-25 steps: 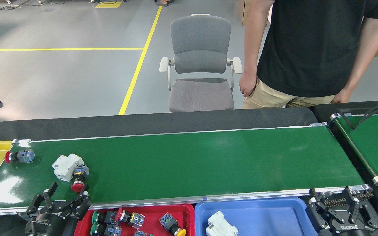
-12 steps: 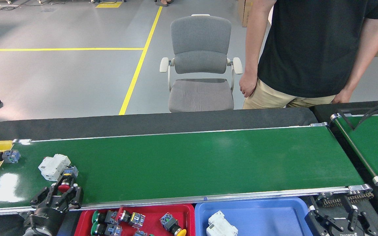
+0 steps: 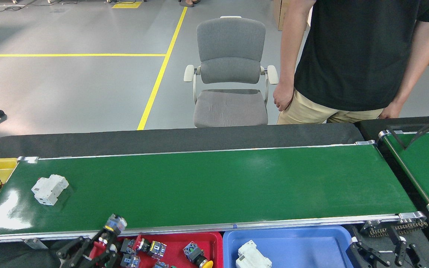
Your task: Pick switch part from conveyor to tray
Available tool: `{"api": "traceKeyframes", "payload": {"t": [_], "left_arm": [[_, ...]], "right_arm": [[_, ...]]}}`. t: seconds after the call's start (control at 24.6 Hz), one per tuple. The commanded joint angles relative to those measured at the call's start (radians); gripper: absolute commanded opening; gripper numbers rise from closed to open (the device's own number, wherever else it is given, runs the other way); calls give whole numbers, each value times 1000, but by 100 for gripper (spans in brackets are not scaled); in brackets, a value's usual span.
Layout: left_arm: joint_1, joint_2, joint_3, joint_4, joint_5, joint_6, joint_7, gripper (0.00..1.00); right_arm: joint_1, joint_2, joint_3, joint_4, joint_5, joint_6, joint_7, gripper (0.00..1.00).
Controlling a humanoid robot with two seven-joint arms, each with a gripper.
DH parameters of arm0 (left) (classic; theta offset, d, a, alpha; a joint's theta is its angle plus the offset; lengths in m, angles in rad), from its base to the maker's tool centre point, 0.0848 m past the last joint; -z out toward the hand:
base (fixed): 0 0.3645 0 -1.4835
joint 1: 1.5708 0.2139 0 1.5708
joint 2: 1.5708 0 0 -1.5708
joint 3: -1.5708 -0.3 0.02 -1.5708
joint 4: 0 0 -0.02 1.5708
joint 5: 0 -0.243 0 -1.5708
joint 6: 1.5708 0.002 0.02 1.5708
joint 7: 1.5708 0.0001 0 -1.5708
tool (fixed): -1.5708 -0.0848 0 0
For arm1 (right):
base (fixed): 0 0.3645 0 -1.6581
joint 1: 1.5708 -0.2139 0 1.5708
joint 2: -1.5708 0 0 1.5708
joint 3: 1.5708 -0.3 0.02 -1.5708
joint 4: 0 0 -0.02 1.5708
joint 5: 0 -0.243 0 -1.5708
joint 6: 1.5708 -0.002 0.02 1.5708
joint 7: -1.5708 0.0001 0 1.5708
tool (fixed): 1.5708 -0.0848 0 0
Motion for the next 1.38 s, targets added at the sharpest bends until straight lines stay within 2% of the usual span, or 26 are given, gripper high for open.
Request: {"api": "traceKeyframes", "payload": {"t": [0.0, 0.2, 0.33, 0.45, 0.49, 0.57, 0.69, 1.02, 1.34], "left_arm": [[6, -6, 2, -20, 7, -20, 4, 100], [37, -33, 17, -23, 12, -20, 5, 100], [37, -71, 95, -23, 12, -20, 8, 100], [19, -65, 190, -12, 6, 242, 11, 100], [19, -62, 224, -6, 4, 279, 11, 100], [25, -64, 276, 1, 4, 277, 11, 100], [26, -64, 284, 12, 6, 277, 11, 100], [12, -61, 221, 17, 7, 273, 11, 100], [11, -39, 218, 20, 7, 273, 11, 100]], "right_arm": [[-5, -3, -3, -16, -4, 2, -1, 99], [-6, 0, -3, -16, -2, 15, -1, 98], [-12, 1, -3, -16, 2, 41, -1, 98], [-19, 2, -1, -16, 4, 44, -1, 98], [-19, 5, -1, -16, 5, 44, -1, 98], [-19, 8, -1, -16, 5, 44, -1, 98], [-20, 8, -1, -16, 5, 44, -1, 98], [-35, 7, -1, -16, 7, 41, -2, 98], [-51, 8, -1, -16, 7, 38, -2, 98]]}}
